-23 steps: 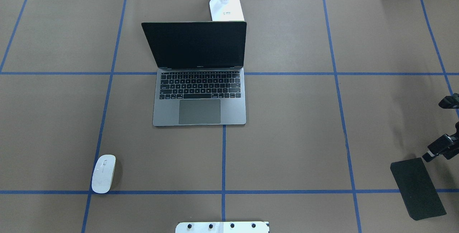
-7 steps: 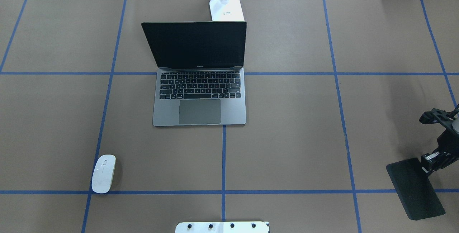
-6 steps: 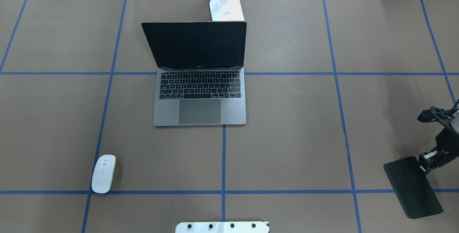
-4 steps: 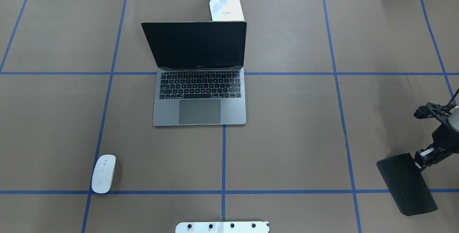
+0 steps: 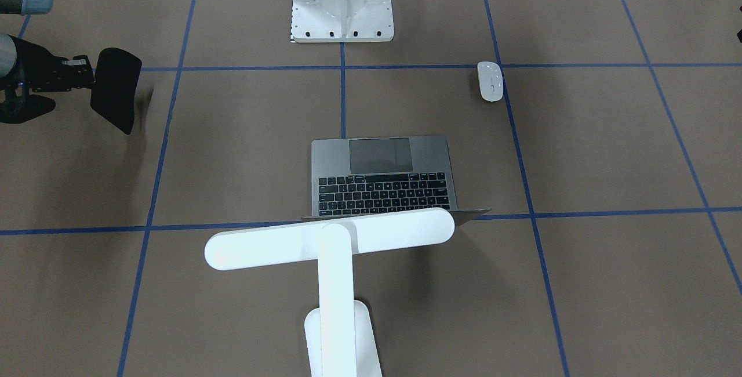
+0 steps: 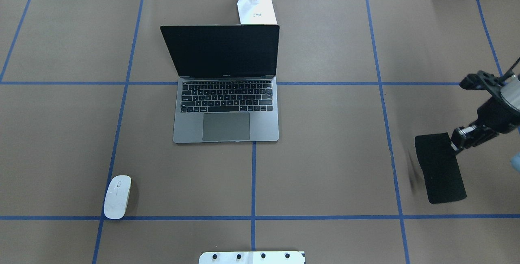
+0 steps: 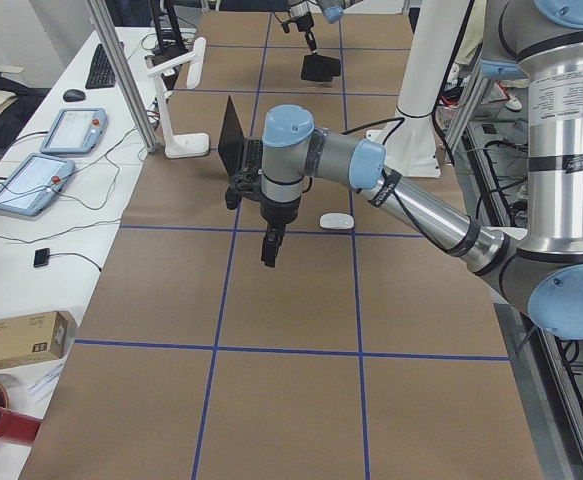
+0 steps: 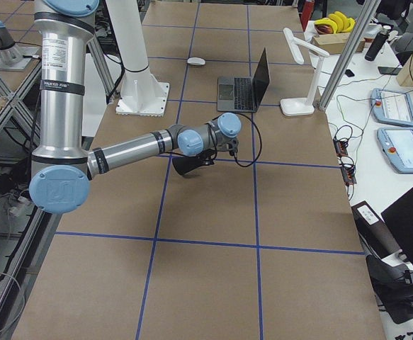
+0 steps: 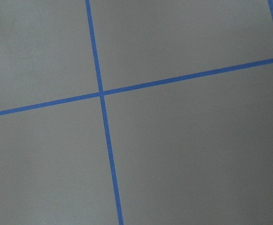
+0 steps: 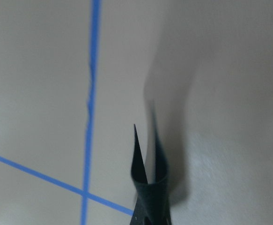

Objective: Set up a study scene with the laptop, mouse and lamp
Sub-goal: 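Carry the black mouse pad with the right gripper toward the laptop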

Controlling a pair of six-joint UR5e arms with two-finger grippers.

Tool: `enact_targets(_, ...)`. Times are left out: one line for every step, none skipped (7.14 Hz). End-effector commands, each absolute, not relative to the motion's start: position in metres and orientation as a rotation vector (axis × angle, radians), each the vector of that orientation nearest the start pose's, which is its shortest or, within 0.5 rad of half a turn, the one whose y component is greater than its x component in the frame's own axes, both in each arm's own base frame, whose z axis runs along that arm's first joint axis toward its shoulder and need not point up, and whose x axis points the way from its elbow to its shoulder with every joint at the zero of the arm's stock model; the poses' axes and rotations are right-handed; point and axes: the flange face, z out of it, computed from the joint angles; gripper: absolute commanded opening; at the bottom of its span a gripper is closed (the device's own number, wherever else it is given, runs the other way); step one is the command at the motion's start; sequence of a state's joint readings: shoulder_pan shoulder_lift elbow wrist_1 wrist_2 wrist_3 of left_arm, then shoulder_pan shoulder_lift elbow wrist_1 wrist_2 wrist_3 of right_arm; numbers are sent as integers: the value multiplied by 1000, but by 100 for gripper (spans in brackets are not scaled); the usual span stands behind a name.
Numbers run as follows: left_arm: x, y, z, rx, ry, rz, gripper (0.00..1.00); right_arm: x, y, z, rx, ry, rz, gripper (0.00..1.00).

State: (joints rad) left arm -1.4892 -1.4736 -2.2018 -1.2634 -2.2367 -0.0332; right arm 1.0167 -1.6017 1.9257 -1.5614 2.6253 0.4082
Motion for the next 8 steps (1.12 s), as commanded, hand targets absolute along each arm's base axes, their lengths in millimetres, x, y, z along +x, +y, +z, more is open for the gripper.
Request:
enact_targets(-37,-417,440,181,675,126,99,-211,-470,410,-168,-1029,-258,0)
enact_targets(-37,-417,438,185,675,126,99,-215,-491,377,-161,-978,-232,0)
enact_targets(-37,-417,438,185,675,126,99,-223,-509,339,-145,-915,-219,0)
enact_targets(-37,-418,438,186,676,126,99,-231,-520,307,-120,-831,-213,0)
enact_targets(-38,-416,436,191,675,128,99,-243,-523,291,-107,-796,-225,0)
enact_targets(-39,-416,436,195,674,143,99,-247,-524,287,-105,-785,-218,0)
enact_targets(-39,-416,437,199,673,154,99,-256,-524,281,-88,-763,-230,0)
enact_targets(-40,-415,435,204,673,154,99,-284,-521,272,-94,-727,-214,0)
